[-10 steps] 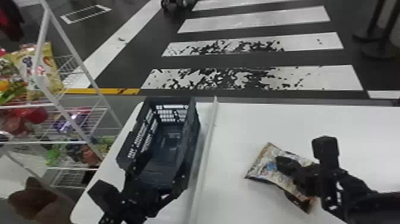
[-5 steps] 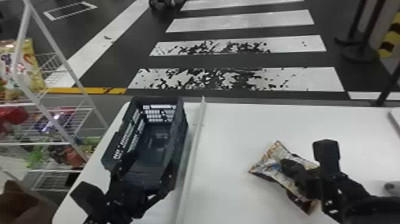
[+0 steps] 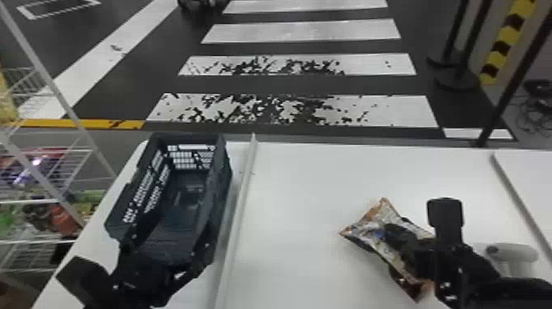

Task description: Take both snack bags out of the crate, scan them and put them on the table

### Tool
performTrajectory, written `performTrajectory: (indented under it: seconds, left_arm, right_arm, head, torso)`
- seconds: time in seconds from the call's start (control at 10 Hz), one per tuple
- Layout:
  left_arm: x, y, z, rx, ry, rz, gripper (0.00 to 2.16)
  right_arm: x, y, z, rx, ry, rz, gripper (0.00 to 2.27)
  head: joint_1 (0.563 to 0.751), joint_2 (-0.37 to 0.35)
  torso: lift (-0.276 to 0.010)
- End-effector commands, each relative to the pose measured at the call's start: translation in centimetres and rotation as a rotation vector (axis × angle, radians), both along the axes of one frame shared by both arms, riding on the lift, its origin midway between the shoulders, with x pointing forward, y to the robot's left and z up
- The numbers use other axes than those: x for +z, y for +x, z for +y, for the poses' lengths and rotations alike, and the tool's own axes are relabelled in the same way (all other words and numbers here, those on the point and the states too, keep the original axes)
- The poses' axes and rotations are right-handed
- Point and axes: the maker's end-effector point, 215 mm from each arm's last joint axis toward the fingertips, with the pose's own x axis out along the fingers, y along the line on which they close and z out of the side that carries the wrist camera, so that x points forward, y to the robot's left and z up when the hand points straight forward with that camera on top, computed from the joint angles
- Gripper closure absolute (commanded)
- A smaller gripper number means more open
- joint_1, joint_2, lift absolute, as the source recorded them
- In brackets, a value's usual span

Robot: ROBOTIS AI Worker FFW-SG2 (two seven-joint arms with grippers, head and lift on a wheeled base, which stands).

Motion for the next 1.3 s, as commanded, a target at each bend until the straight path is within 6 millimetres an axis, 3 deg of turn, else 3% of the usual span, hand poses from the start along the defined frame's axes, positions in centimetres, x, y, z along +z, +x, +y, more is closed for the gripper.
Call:
performTrajectory:
  seconds: [0.0,0.1,0.3,0.4,0.6,0.8,1.0,1.2]
  left_arm:
    - [-0.1,-0.1,-0.2,-0.005,0.000,0.002,0.00]
    - [0.0,0.0,-0.3,-0.005,-0.001,0.001,0.00]
    - [-0.1,0.0,-0.1,-0.003,0.000,0.002,0.00]
    - [-0.1,0.0,-0.1,-0.001,0.000,0.002,0.00]
    - [-0.1,0.0,-0.1,-0.003,0.000,0.002,0.00]
    - [-0.1,0.0,-0.1,-0.002,0.000,0.001,0.00]
    - [-0.1,0.1,-0.1,-0.002,0.001,0.000,0.00]
    - [-0.2,0.2,0.0,0.000,0.000,0.001,0.00]
  right_arm:
    - [2.2,0.0,1.4,0.000,0.078,-0.038,2.26]
    - [4.1,0.4,2.4,0.004,0.155,-0.069,2.26]
    - [6.8,1.1,2.5,-0.010,0.267,-0.113,2.26]
    - [7.9,1.7,1.4,-0.030,0.268,-0.148,2.26]
    - [7.3,2.5,-3.2,-0.112,0.173,-0.153,2.26]
    - [5.1,1.8,-6.9,-0.163,0.049,-0.103,2.26]
    - [2.8,0.1,-9.0,-0.196,-0.007,-0.034,2.26]
    - [2.4,-0.3,-9.7,-0.210,-0.018,-0.028,2.26]
  head:
    - [0.695,0.127]
    - [0.695,0.132]
    - [0.695,0.151]
    - [0.695,0.155]
    - [0.695,0.136]
    - [0.695,0.076]
    - [0.695,0.039]
    - [0.695,0.013]
  torso:
    - [-0.092]
    - [-0.092]
    - [-0.092]
    - [-0.092]
    - [-0.092]
    - [-0.092]
    - [-0.092]
    - [-0.092]
